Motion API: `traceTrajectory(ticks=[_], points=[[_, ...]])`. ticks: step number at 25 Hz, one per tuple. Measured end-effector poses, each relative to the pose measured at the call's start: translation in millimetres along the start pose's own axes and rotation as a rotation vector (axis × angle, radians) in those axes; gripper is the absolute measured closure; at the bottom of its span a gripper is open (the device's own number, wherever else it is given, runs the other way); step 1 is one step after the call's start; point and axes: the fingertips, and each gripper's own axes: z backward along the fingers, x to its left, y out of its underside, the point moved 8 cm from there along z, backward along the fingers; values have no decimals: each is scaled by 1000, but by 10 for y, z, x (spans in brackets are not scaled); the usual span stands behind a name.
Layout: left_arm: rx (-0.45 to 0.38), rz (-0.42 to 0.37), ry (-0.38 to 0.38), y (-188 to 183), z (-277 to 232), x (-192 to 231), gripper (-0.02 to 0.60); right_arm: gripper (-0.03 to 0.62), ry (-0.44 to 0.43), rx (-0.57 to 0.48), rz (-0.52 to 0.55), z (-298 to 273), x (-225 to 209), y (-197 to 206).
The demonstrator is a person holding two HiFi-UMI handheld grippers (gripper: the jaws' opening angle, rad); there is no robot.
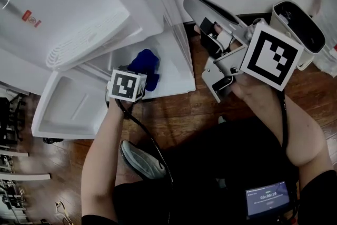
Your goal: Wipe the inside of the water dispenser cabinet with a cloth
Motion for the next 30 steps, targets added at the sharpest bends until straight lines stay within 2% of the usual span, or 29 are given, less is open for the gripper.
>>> traceTrajectory(ticks=[2,4,5,6,7,8,10,14,17,19,21,23,25,26,28,30], points=[[-291,539,-8,87,136,68,466,565,4,4,12,3,7,3],[-493,979,-13,304,176,60,466,565,9,11,25,4,9,5],[-559,1156,-11,425,169,40,466,566,12,13,29,3,9,5],[-607,1296,-14,529,144,22,466,566,15,15,32,2,8,6],[-641,1396,-21,604,102,19,466,566,19,17,34,2,7,8],[-664,1460,-29,641,42,42,466,566,23,19,37,4,4,11],[-694,1500,-36,578,-96,168,466,566,28,24,47,8,-10,17],[-713,1370,-50,139,-254,437,465,568,39,37,46,14,-51,40],[-742,1376,-4,-79,-272,476,465,568,37,52,42,8,-38,56],[-821,1358,31,-154,-99,422,465,568,30,56,33,3,-21,60],[-933,1352,19,-106,229,380,465,569,21,53,21,-6,-14,58],[-1027,1408,-26,62,569,382,465,569,17,45,19,-14,-12,39],[-1082,1459,-51,220,816,394,465,569,12,34,19,-16,-1,22],[-1097,1460,-56,257,893,401,466,569,9,30,17,-17,7,21],[-1091,1400,-88,221,953,449,466,569,7,26,13,-13,17,27],[-1040,1272,-155,49,929,532,466,569,11,24,13,-5,13,30]])
